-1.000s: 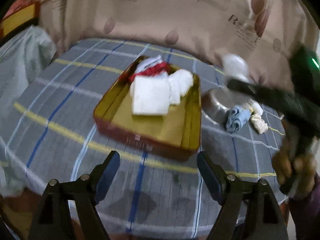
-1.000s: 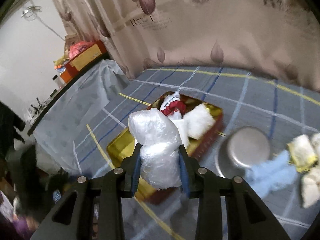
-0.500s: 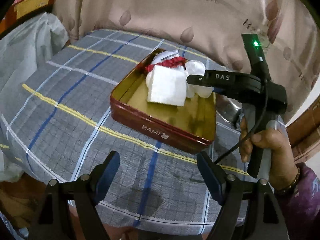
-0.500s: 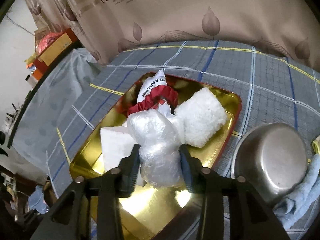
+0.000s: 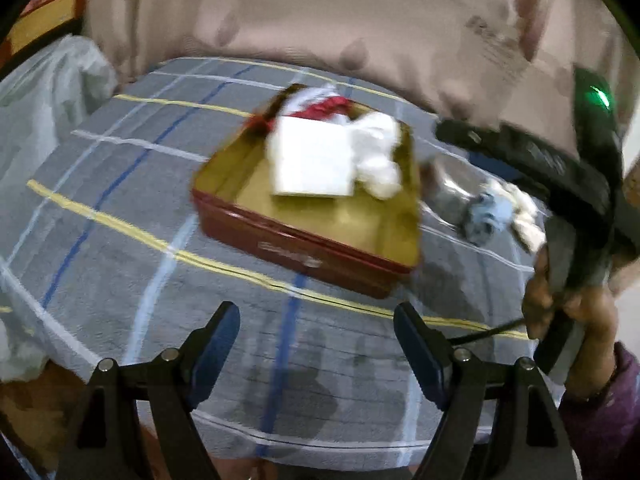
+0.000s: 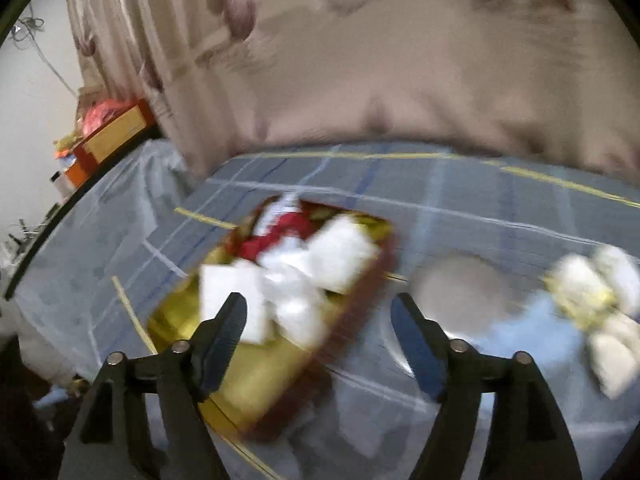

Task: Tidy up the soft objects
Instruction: 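Reach the left gripper to the blue towel and grasp it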

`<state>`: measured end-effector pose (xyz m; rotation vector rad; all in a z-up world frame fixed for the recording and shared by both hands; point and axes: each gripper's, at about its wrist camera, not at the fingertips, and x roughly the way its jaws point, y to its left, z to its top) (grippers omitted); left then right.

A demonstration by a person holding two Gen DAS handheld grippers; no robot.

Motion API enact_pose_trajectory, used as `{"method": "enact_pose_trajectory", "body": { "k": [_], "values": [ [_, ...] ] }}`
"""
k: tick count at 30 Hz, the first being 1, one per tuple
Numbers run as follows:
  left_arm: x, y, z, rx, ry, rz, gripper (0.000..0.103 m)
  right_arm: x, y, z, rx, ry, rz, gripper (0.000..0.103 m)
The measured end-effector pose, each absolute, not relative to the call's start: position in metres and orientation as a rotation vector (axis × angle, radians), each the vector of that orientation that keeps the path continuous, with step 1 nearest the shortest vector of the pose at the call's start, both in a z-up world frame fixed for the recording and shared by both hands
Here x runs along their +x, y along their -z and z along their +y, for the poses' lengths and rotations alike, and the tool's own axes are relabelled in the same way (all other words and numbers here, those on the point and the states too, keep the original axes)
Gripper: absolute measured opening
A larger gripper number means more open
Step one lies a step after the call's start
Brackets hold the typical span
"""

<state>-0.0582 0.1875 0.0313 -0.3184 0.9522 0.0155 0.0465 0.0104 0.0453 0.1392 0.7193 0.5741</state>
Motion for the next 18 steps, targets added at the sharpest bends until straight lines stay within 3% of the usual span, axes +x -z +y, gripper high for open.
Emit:
{"method": "enact_pose_trajectory", "body": {
  "k": [9, 18],
  "values": [
    [-0.060, -0.024, 0.131, -0.178, 0.145, 0.955, 0.081, -0.007, 0.011, -0.153, 0.031, -0.201, 0.743, 0.079],
    [-0.048, -0.022, 0.073, -0.012, 0.287, 1.004, 0.081, -0.003, 0.056, -0.259, 0.162, 0.027, 0.800, 0.079]
  ]
}}
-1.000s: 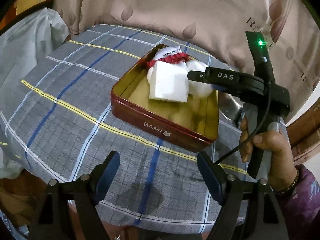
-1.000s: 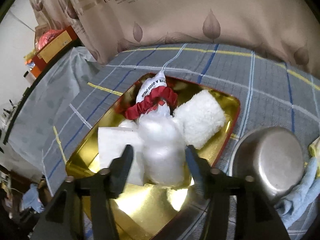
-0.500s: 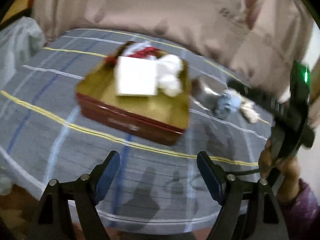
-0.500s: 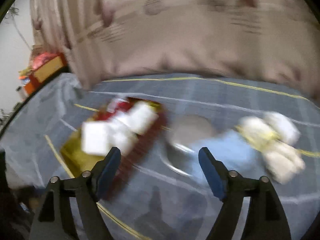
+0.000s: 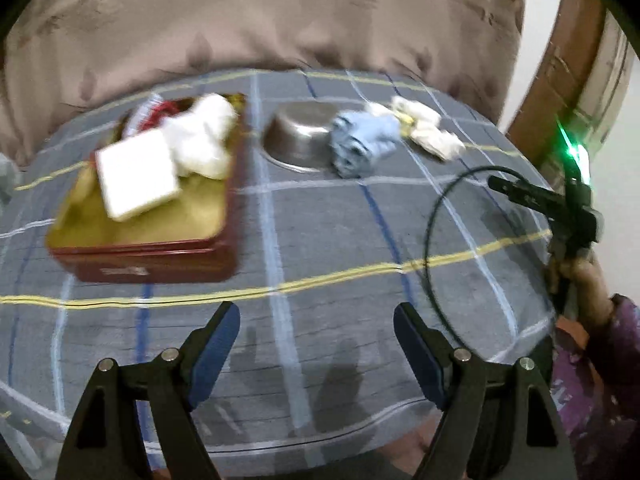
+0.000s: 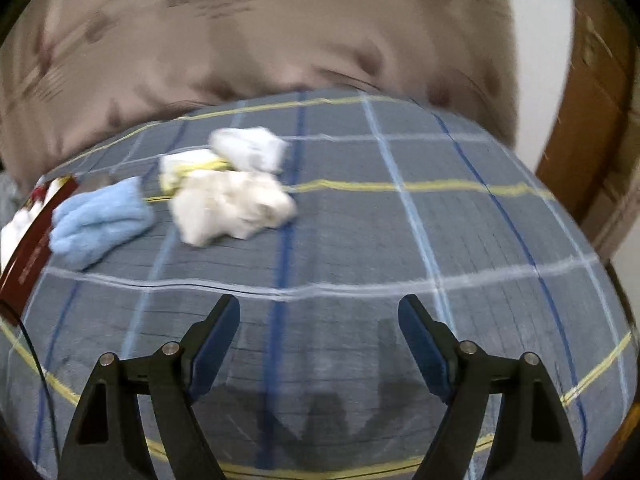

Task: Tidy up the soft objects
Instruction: 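Reach the left gripper to the blue towel and grasp it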

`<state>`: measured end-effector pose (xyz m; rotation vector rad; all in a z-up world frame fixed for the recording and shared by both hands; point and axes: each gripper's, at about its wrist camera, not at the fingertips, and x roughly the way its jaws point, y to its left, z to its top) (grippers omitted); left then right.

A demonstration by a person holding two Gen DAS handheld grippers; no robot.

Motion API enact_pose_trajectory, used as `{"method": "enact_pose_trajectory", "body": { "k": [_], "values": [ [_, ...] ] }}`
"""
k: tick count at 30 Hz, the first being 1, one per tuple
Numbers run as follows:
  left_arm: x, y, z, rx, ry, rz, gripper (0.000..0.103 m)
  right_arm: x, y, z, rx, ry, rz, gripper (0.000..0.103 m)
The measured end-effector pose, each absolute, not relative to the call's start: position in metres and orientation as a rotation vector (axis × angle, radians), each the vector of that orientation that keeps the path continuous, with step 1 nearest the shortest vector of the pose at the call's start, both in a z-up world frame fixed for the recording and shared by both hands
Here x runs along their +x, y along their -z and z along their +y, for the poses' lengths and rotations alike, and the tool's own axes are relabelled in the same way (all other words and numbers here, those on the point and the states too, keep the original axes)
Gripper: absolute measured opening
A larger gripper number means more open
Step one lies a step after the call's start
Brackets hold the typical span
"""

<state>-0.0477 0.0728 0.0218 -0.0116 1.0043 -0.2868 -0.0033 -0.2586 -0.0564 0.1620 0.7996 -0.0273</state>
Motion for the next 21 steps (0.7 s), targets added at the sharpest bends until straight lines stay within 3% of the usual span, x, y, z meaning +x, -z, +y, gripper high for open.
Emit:
{"method": "enact_pose_trajectory", "body": {
  "k": [8, 15, 21],
  "values": [
    [-0.008, -0.034, 0.041, 0.058, 0.351, 1.033, 0.081, -0.010, 0.055, -0.262, 0.214, -0.037, 0.750, 0.083],
    [0.076, -0.056, 0.023, 0.033, 0.514, 1.038, 0.081, -0.014, 0.053, -0.264, 0.251, -0.076, 0.732, 0.083],
    [0.135, -0.040, -0.015, 0.222, 0.515, 1.100, 0.081, -0.016, 0.052, -0.264, 0.260, -0.113, 0.720, 0.084]
  ]
}}
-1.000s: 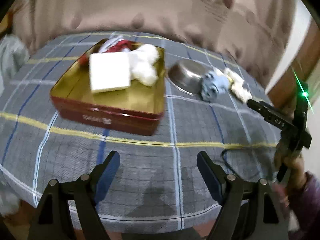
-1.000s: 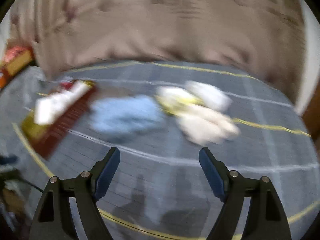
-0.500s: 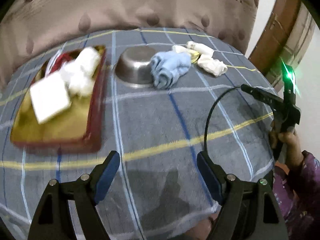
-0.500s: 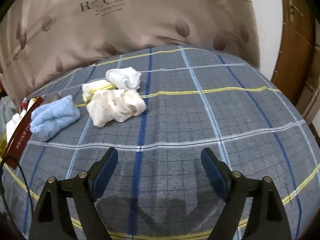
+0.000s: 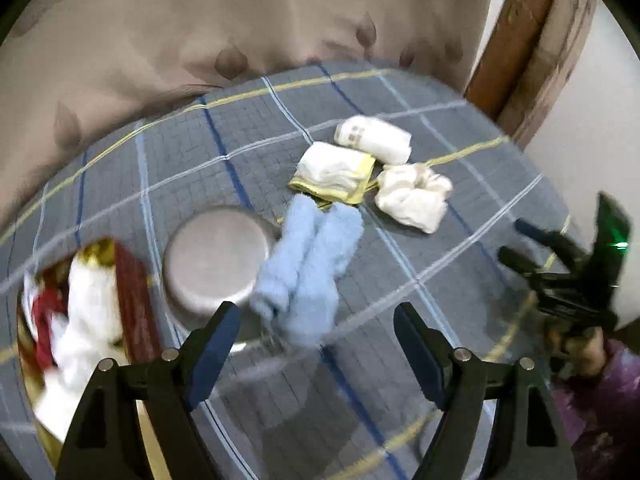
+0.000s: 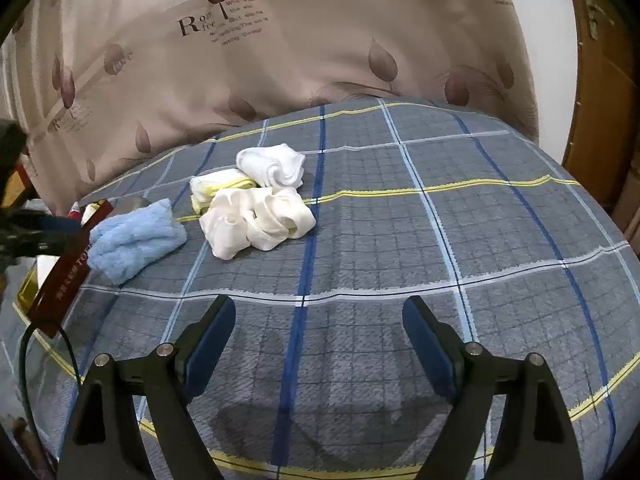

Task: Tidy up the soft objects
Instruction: 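Reach the left gripper to the blue towel and grasp it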

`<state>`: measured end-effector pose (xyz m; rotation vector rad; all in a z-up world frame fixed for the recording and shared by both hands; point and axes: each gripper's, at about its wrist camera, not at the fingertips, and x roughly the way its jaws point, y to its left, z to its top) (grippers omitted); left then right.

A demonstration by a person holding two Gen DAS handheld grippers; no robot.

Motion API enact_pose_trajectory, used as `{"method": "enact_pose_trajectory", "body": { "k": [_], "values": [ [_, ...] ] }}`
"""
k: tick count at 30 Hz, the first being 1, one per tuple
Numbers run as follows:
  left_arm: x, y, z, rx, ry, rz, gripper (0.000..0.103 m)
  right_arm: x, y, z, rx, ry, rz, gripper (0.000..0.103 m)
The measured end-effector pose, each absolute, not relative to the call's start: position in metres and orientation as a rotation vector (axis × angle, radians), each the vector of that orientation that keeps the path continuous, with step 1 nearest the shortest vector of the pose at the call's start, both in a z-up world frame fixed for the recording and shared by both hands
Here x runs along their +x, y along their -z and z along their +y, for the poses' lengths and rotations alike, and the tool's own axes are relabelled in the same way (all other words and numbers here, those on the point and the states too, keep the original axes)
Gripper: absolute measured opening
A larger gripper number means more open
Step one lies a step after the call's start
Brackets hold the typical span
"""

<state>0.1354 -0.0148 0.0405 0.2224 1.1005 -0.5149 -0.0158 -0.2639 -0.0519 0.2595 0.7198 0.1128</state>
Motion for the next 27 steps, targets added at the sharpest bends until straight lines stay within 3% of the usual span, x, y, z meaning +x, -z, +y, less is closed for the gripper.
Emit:
{"method": "enact_pose_trajectory", "body": {
  "k": [16, 17, 18, 19, 27],
  "values": [
    [0.146, -0.008, -0.066, 0.520, 0.542, 1.118, 0.080, -0.013, 0.053, -0.266, 0.288, -0.157, 0.716, 0.085],
    [0.141, -0.006, -0.069, 0.555, 0.536, 1.099, 0.073, -0.013, 0.053, -0.267, 0.292, -0.158, 0.716, 0.085],
    [0.140, -0.003, -0.073, 0.574, 0.529, 1.098, 0.043, -0.012, 0.053, -0.267, 0.294, -0.160, 0.717, 0.086],
    [0.138, 0.003, -0.075, 0.594, 0.509, 1.116, 0.019, -0.012, 0.053, -0.267, 0.296, -0.161, 0.718, 0.086],
    [0.134, 0.002, -0.062, 0.423, 0.478, 1.130, 0.019, -0.012, 0.052, -0.268, 0.302, -0.163, 0.714, 0.086]
  ]
}}
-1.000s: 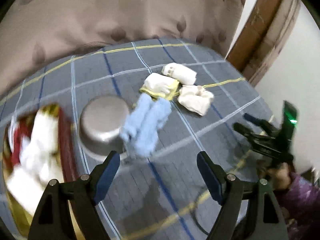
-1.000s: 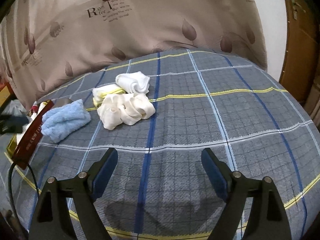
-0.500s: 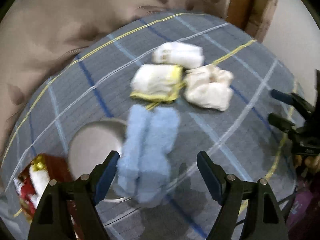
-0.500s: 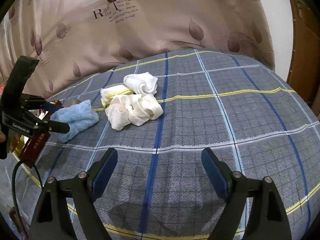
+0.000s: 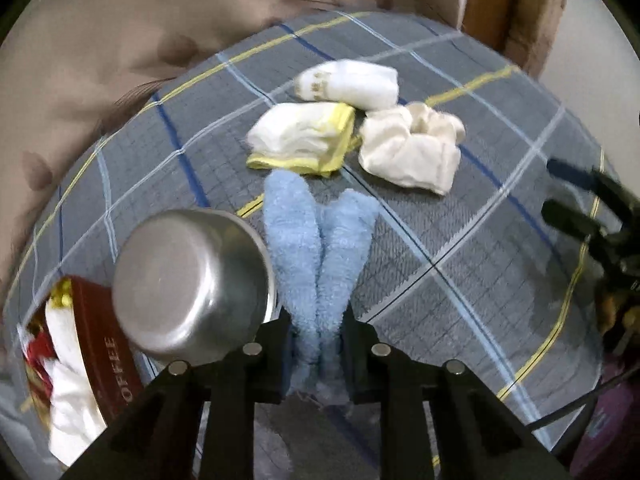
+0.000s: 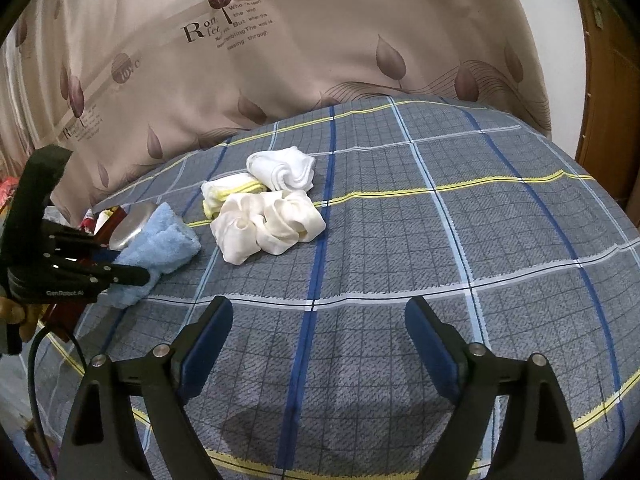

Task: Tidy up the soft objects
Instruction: 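Reach the left gripper to the blue towel and grasp it, then carry the blue towel into the gold tin and open the left gripper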

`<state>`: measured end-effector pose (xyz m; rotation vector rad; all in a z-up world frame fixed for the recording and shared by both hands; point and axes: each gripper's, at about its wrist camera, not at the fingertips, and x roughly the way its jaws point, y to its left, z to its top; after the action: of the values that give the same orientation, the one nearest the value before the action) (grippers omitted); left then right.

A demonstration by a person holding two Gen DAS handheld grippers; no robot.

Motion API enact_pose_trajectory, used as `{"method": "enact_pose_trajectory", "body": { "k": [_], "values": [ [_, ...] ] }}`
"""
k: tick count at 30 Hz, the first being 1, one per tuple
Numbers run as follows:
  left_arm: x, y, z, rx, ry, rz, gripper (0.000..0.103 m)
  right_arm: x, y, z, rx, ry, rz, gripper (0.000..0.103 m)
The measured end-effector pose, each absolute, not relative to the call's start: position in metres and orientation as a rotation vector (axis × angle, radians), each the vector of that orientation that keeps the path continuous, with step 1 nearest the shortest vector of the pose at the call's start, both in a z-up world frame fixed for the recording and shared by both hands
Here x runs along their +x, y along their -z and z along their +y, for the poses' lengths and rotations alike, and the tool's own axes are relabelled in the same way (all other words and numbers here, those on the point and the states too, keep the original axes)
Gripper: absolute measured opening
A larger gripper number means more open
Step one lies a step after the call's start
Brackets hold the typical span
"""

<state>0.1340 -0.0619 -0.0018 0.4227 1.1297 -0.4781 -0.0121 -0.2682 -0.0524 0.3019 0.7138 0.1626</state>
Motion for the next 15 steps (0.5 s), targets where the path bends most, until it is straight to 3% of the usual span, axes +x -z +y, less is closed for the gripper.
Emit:
{"method": "enact_pose_trajectory", "body": {
  "k": [15],
  "values": [
    [0.044, -0.035, -0.018, 0.040, 0.405, 1.022, 0.019, -0.013, 0.052, -0.265, 0.295, -0.181, 0.723, 0.090]
  ]
}}
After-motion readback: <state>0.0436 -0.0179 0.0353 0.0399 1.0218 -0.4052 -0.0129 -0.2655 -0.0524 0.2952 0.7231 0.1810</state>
